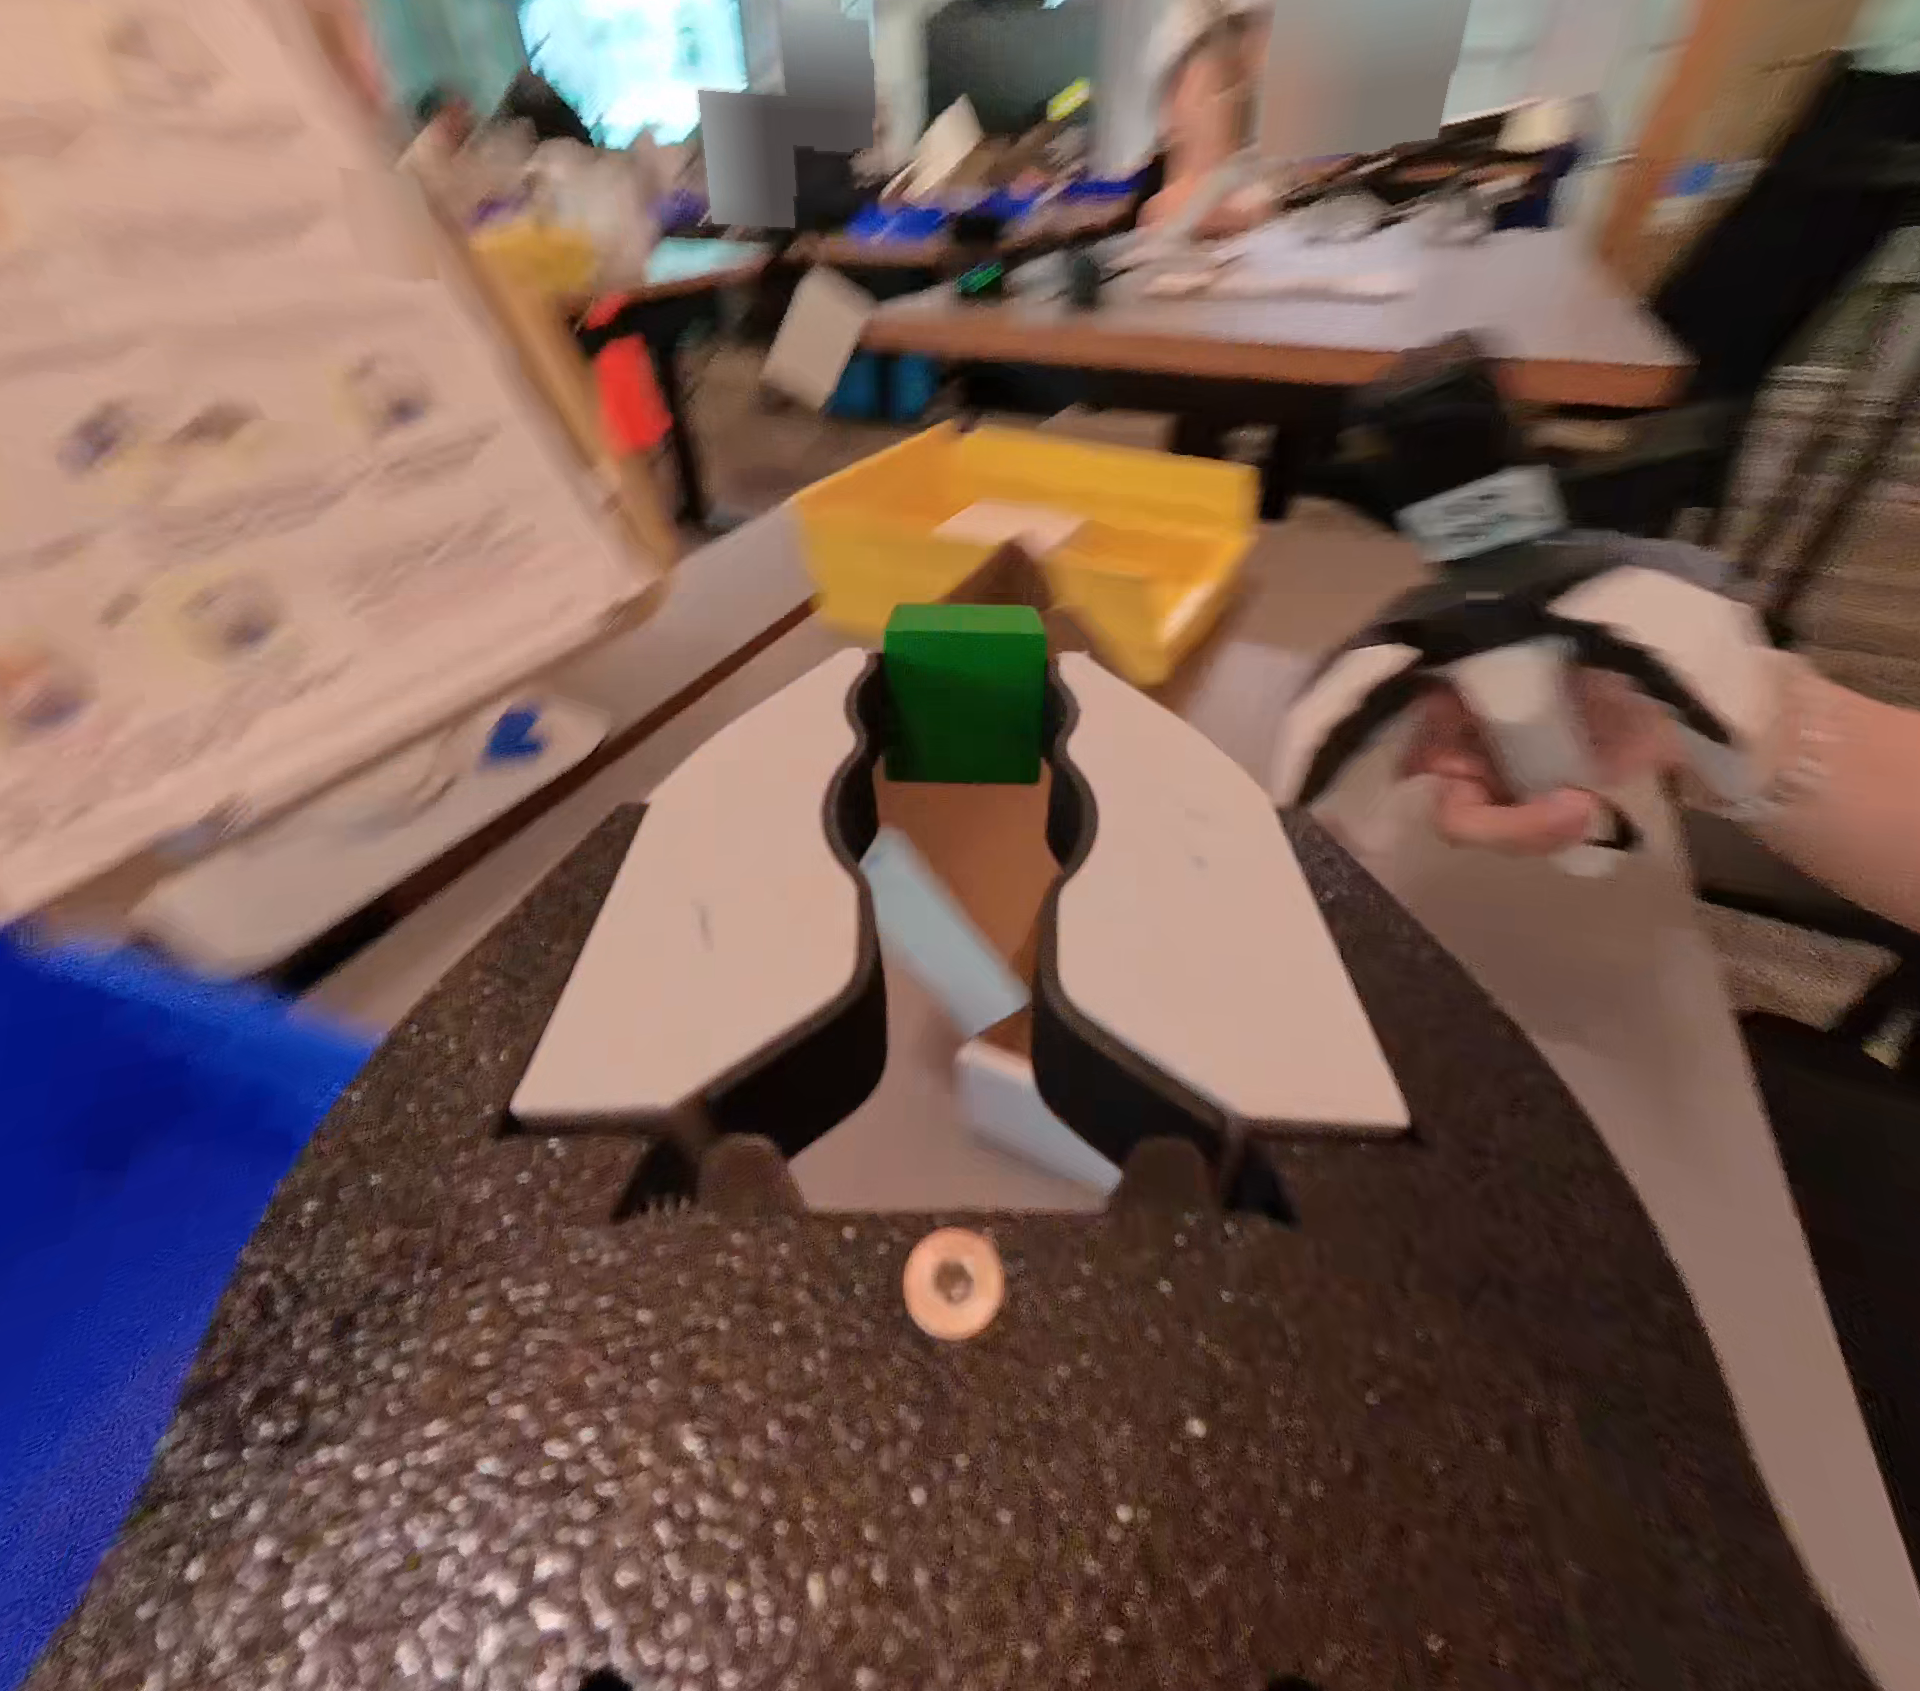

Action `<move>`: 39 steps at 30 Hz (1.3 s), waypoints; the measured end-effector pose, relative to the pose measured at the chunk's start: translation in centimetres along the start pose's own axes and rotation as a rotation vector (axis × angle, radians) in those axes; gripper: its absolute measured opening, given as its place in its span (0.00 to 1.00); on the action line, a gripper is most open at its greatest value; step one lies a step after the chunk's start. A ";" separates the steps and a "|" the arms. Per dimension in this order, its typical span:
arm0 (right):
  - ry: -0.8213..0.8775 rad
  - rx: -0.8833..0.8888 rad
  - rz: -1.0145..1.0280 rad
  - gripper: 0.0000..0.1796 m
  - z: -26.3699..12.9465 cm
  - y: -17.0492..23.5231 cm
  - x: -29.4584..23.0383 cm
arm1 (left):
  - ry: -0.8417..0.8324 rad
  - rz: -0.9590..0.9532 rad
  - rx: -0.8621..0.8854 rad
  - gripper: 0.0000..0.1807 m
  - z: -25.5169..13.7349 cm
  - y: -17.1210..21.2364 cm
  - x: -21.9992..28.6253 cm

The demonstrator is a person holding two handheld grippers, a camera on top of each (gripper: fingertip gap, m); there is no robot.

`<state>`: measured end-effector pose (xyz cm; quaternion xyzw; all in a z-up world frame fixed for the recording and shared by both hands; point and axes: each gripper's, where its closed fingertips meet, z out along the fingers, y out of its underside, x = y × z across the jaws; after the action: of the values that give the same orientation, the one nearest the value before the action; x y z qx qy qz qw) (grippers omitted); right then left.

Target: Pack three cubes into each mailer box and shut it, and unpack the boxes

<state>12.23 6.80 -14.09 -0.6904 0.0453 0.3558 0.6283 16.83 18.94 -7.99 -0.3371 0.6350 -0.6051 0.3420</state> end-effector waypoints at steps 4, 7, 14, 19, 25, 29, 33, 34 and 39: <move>-0.245 0.095 0.257 0.49 0.4 -1.0 -2.7 | 0.205 0.183 0.087 0.15 0.5 0.6 7.9; -0.315 0.095 0.339 0.43 0.8 -0.8 -3.5 | 0.287 0.276 0.100 0.15 1.0 1.7 11.4; -0.367 0.086 0.417 0.39 1.6 -0.4 -3.9 | 0.375 0.304 0.106 0.15 1.9 3.1 14.2; -0.378 0.128 0.485 0.21 1.5 -0.6 -2.8 | 0.374 0.335 0.033 0.15 2.8 4.9 14.8; -0.263 0.103 0.405 0.16 1.2 -0.1 -0.4 | 0.210 0.304 -0.042 0.20 3.4 6.2 13.2; 0.154 -0.040 0.076 0.16 0.1 1.1 4.0 | 0.011 0.242 0.016 0.26 2.2 4.9 10.2; 0.603 -0.280 -0.388 0.16 -3.3 1.4 8.2 | -0.237 0.141 -0.078 0.18 -0.1 5.4 5.6; 0.679 -0.322 -0.492 0.16 -3.9 1.1 8.7 | -0.281 0.120 -0.114 0.18 -0.7 5.9 4.8; 0.784 -0.576 -0.729 0.16 -4.8 3.1 10.2 | -0.369 0.038 -0.231 0.16 -2.8 8.5 3.1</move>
<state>20.34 5.77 -22.50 -0.8832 -0.0638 -0.1652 0.4343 12.68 18.16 -16.46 -0.4672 0.6330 -0.4498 0.4228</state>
